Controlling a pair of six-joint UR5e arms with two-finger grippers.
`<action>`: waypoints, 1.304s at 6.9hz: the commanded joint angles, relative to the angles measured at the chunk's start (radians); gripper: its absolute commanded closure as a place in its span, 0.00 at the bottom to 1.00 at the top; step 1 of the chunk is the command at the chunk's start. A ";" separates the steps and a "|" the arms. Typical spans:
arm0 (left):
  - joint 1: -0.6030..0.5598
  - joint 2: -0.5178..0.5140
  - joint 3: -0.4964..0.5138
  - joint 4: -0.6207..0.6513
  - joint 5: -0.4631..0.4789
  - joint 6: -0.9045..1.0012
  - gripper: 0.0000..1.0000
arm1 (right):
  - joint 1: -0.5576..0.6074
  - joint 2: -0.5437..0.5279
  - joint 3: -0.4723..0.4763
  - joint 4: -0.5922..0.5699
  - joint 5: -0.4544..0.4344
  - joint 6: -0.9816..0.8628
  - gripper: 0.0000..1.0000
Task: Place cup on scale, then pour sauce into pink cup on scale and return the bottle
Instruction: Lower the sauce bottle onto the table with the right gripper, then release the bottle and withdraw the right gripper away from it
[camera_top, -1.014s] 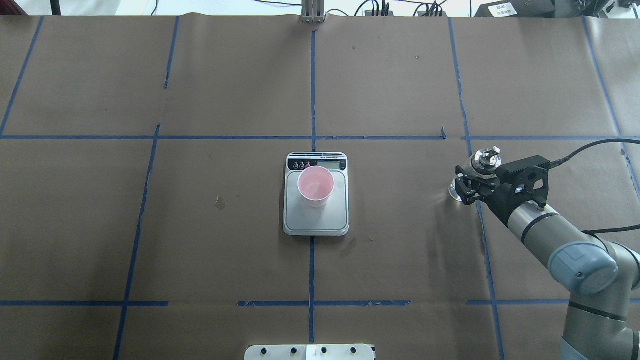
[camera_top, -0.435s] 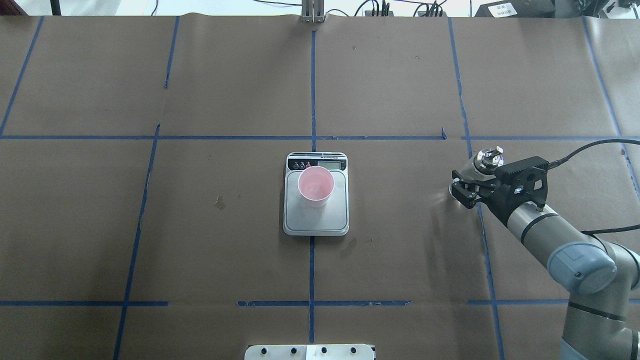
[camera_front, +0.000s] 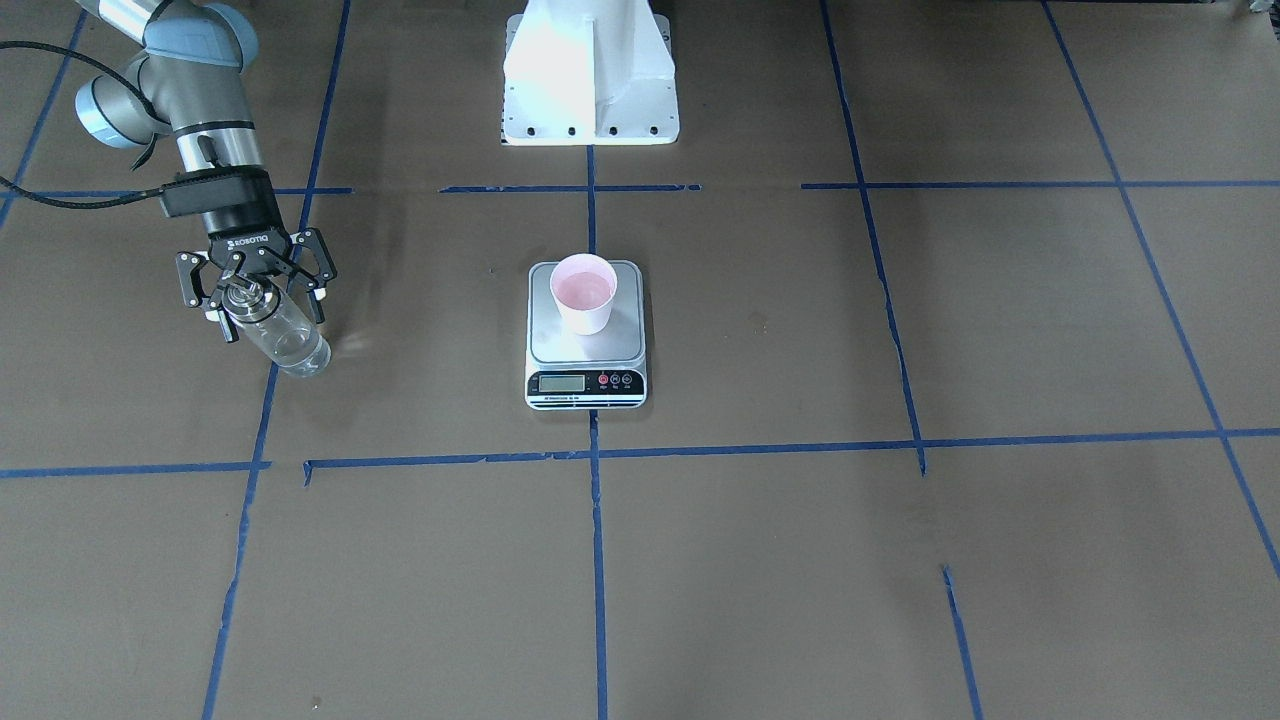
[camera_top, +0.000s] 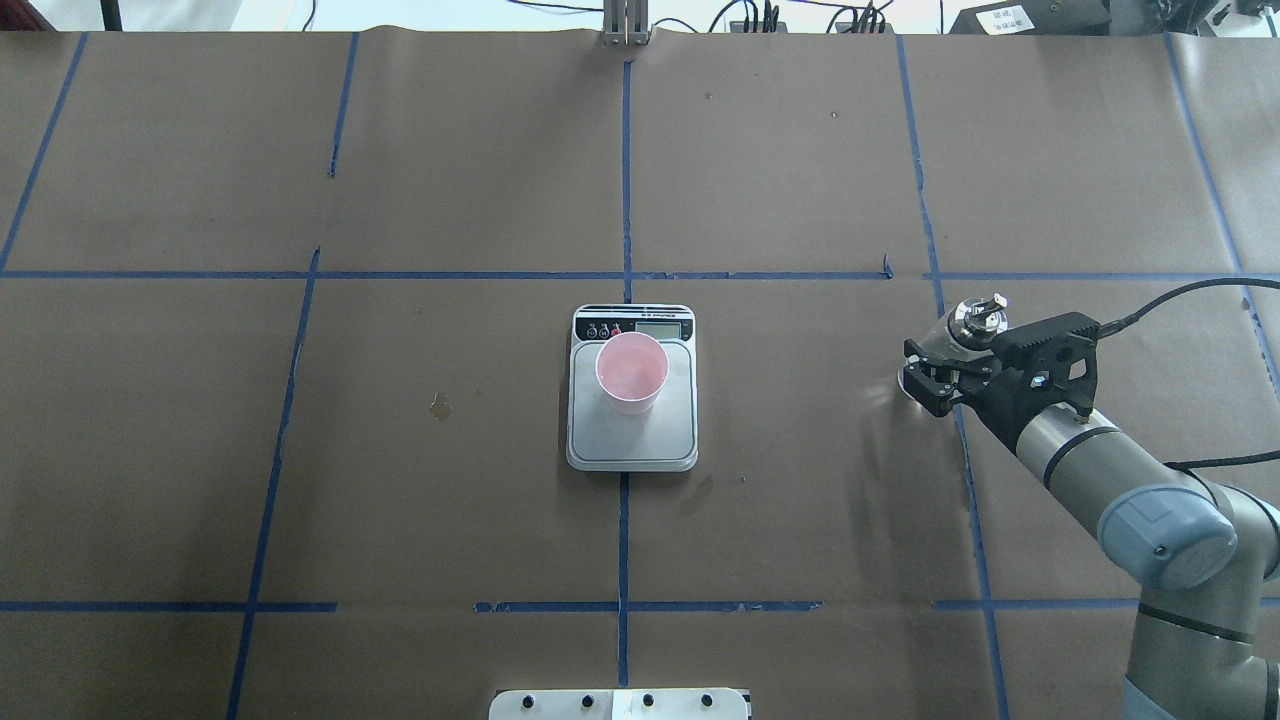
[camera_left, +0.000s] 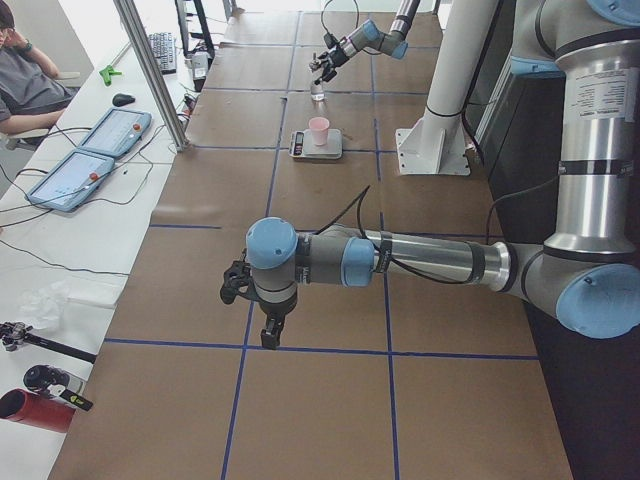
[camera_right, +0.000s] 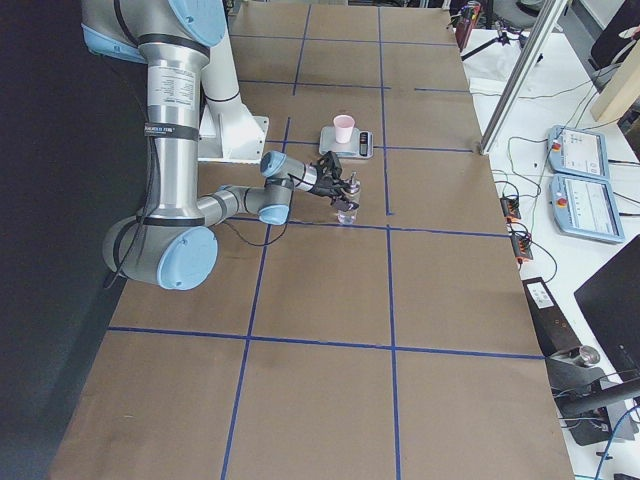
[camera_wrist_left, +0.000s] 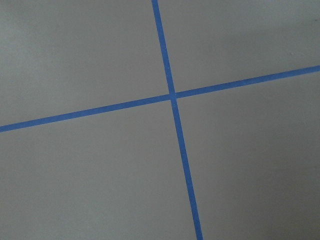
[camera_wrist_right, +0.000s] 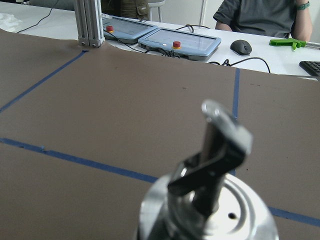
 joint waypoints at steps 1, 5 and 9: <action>0.000 0.001 0.000 0.000 0.000 0.000 0.00 | -0.038 -0.013 0.005 0.005 -0.050 0.000 0.00; 0.000 0.001 0.000 0.000 0.000 0.000 0.00 | -0.114 -0.115 0.011 0.153 -0.090 0.002 0.00; 0.000 0.003 0.002 0.000 0.000 0.000 0.00 | -0.131 -0.255 0.005 0.305 -0.024 -0.031 0.00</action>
